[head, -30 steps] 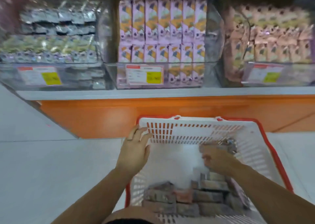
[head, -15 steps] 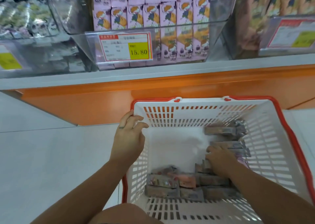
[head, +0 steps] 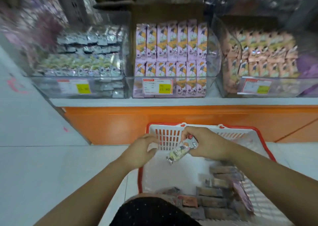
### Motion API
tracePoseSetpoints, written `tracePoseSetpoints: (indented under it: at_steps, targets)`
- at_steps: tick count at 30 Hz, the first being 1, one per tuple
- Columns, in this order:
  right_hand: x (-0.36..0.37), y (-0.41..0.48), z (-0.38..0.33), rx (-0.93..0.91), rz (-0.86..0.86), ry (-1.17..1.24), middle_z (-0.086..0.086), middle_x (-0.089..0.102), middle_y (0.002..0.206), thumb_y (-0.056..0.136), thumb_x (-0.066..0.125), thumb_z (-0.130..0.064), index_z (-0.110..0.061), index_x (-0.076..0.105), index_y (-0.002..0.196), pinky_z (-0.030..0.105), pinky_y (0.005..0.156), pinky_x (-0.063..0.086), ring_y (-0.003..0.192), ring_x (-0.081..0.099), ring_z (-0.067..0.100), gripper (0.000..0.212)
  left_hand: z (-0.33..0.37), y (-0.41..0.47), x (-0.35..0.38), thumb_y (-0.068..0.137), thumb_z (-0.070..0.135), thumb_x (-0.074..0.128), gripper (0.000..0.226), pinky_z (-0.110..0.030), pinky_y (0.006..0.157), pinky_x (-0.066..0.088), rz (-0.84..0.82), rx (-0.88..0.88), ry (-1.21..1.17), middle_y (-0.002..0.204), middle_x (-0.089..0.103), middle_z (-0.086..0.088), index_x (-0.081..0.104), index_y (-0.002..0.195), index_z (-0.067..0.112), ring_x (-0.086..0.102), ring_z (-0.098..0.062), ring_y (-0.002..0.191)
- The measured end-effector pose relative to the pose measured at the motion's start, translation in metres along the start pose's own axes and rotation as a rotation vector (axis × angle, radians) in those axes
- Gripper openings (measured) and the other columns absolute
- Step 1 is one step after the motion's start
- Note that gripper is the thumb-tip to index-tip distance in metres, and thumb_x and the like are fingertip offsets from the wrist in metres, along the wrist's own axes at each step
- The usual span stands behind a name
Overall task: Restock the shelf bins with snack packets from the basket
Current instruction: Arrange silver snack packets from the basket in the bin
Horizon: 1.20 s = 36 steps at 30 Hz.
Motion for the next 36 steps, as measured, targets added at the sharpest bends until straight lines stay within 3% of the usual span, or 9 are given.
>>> tracePoseSetpoints:
  at_steps: [4, 9, 13, 15, 17, 19, 24, 28, 36]
  targets:
    - [-0.017, -0.006, -0.055, -0.109, 0.063, 0.083, -0.001, 0.062, 0.098, 0.074, 0.072, -0.003, -0.026, 0.057, 0.093, 0.033, 0.073, 0.047, 0.084, 0.058, 0.017, 0.034, 0.031, -0.046, -0.048, 0.093, 0.024, 0.058, 0.023, -0.005, 0.088, 0.037, 0.121, 0.073, -0.238, 0.113, 0.06, 0.024, 0.059, 0.109, 0.041, 0.053, 0.011, 0.105]
    - [-0.025, 0.014, -0.119, -0.188, 0.053, 0.34, 0.003, 0.064, 0.094, 0.077, 0.068, 0.011, -0.015, 0.06, 0.096, 0.019, 0.063, 0.049, 0.073, 0.06, 0.005, 0.033, 0.042, -0.095, -0.098, 0.086, 0.021, 0.068, 0.037, -0.008, 0.086, 0.042, 0.299, 0.157, -0.297, 0.11, 0.062, 0.028, 0.056, 0.113, 0.043, 0.056, 0.008, 0.105]
    - [-0.023, 0.041, -0.164, -0.208, 0.076, 0.52, 0.001, 0.052, 0.133, 0.081, 0.071, -0.003, -0.037, 0.062, 0.103, 0.037, 0.094, 0.05, 0.11, 0.057, 0.017, 0.042, 0.03, -0.122, -0.131, 0.084, 0.014, 0.071, 0.049, -0.011, 0.092, 0.043, 0.5, 0.142, -0.3, 0.115, 0.061, 0.029, 0.055, 0.123, 0.039, 0.058, 0.004, 0.105]
    - [-0.024, 0.054, -0.189, -0.237, 0.105, 0.551, 0.0, 0.05, 0.135, 0.083, 0.069, -0.004, -0.037, 0.057, 0.112, 0.031, 0.092, 0.052, 0.111, 0.06, 0.014, 0.045, 0.026, -0.13, -0.148, 0.084, 0.019, 0.071, 0.042, -0.009, 0.089, 0.042, 0.641, 0.117, -0.303, 0.11, 0.064, 0.026, 0.059, 0.116, 0.043, 0.06, 0.003, 0.1]
    - [-0.03, 0.067, -0.212, -0.275, 0.176, 0.454, -0.005, 0.05, 0.13, 0.085, 0.068, -0.008, -0.032, 0.051, 0.121, 0.02, 0.085, 0.052, 0.099, 0.063, 0.005, 0.046, 0.02, -0.131, -0.167, 0.082, 0.024, 0.072, 0.036, -0.008, 0.081, 0.044, 0.796, 0.072, -0.262, 0.097, 0.068, 0.015, 0.058, 0.105, 0.049, 0.062, 0.001, 0.09]
    - [-0.042, 0.085, -0.226, -0.316, 0.269, 0.239, -0.003, 0.05, 0.134, 0.088, 0.066, -0.014, -0.026, 0.047, 0.131, 0.022, 0.094, 0.046, 0.112, 0.057, 0.009, 0.048, 0.012, -0.124, -0.189, 0.083, 0.024, 0.071, 0.03, -0.018, 0.075, 0.049, 0.903, -0.012, -0.241, 0.089, 0.068, 0.009, 0.061, 0.104, 0.044, 0.063, -0.005, 0.085]
    - [-0.082, 0.142, -0.226, -0.265, 0.274, -0.818, 0.008, 0.034, 0.15, 0.097, 0.048, -0.038, -0.014, 0.041, 0.142, 0.032, 0.113, 0.023, 0.139, 0.027, 0.023, 0.052, -0.007, -0.088, -0.244, 0.089, 0.029, 0.064, 0.033, -0.021, 0.063, 0.043, 0.978, -0.225, -0.1, 0.105, 0.069, -0.001, 0.061, 0.122, 0.024, 0.057, -0.009, 0.082]
    - [-0.086, 0.171, -0.214, -0.207, 0.247, -0.892, 0.006, 0.017, 0.158, 0.098, 0.038, -0.047, -0.016, 0.032, 0.147, 0.038, 0.119, 0.011, 0.147, 0.002, 0.022, 0.058, -0.017, -0.048, -0.288, 0.093, 0.028, 0.058, 0.034, -0.025, 0.063, 0.038, 1.007, -0.306, 0.14, 0.104, 0.069, -0.008, 0.058, 0.126, 0.021, 0.055, -0.016, 0.07]
    - [-0.082, 0.18, -0.202, -0.292, 0.303, -0.71, -0.001, 0.029, 0.148, 0.095, 0.044, -0.047, -0.024, 0.031, 0.147, 0.041, 0.118, 0.017, 0.146, -0.006, 0.015, 0.058, -0.046, 0.038, -0.338, 0.094, 0.01, 0.053, 0.024, -0.034, 0.058, 0.043, 0.843, -0.443, 0.678, 0.087, 0.066, -0.01, 0.057, 0.117, 0.009, 0.059, -0.027, 0.069]
Point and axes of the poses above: each hand's wrist, its own y-axis towards the middle knuckle, its own x-axis out of the palm, z = x × y, the point moved 1 cm from there along y, towards the middle knuckle
